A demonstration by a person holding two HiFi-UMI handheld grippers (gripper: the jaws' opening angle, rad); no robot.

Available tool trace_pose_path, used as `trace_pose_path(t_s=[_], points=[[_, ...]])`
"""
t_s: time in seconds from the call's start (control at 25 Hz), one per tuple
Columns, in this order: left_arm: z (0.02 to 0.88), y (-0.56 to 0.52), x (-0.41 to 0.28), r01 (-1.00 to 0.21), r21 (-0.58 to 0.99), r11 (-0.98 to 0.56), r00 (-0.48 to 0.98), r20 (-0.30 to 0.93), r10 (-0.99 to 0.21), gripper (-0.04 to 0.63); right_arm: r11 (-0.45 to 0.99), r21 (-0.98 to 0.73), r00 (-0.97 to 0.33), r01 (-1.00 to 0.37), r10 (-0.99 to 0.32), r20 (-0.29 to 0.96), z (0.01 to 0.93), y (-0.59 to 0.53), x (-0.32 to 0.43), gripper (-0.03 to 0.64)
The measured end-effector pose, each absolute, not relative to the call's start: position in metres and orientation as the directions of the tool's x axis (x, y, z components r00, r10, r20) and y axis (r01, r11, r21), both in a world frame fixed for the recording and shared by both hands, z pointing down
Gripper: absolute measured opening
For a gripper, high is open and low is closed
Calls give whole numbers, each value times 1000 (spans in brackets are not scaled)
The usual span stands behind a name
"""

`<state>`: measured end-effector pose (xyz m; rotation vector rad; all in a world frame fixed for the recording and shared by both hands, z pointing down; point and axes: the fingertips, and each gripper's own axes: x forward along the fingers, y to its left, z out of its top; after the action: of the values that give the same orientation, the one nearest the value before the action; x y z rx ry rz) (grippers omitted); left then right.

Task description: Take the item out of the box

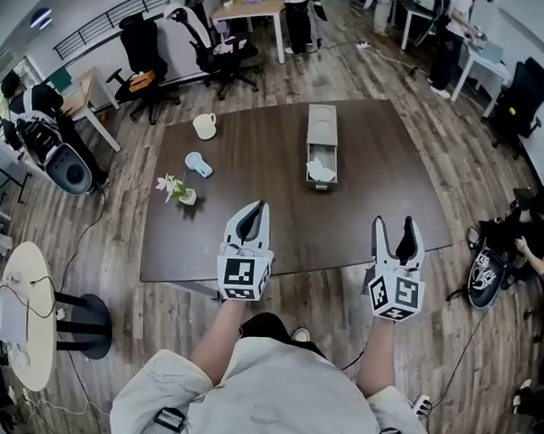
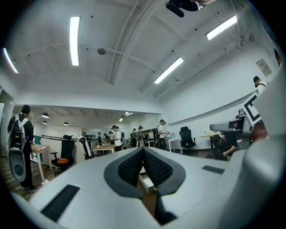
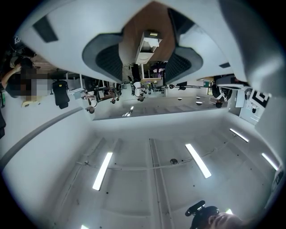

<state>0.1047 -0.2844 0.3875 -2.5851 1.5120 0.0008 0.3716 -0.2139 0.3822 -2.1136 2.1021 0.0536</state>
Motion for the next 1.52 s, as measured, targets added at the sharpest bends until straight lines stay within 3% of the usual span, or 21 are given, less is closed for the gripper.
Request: trace_pose_path(t_s=[0.96, 1.52], points=[[391, -468, 93, -890, -103, -444, 454, -114, -884, 2, 28, -21, -24, -999, -983, -182, 360, -395, 368, 290], [407, -500, 103, -884, -102, -457, 464, -71, -883, 2, 23, -31, -19, -999, -988, -152, 371, -435, 380, 289]])
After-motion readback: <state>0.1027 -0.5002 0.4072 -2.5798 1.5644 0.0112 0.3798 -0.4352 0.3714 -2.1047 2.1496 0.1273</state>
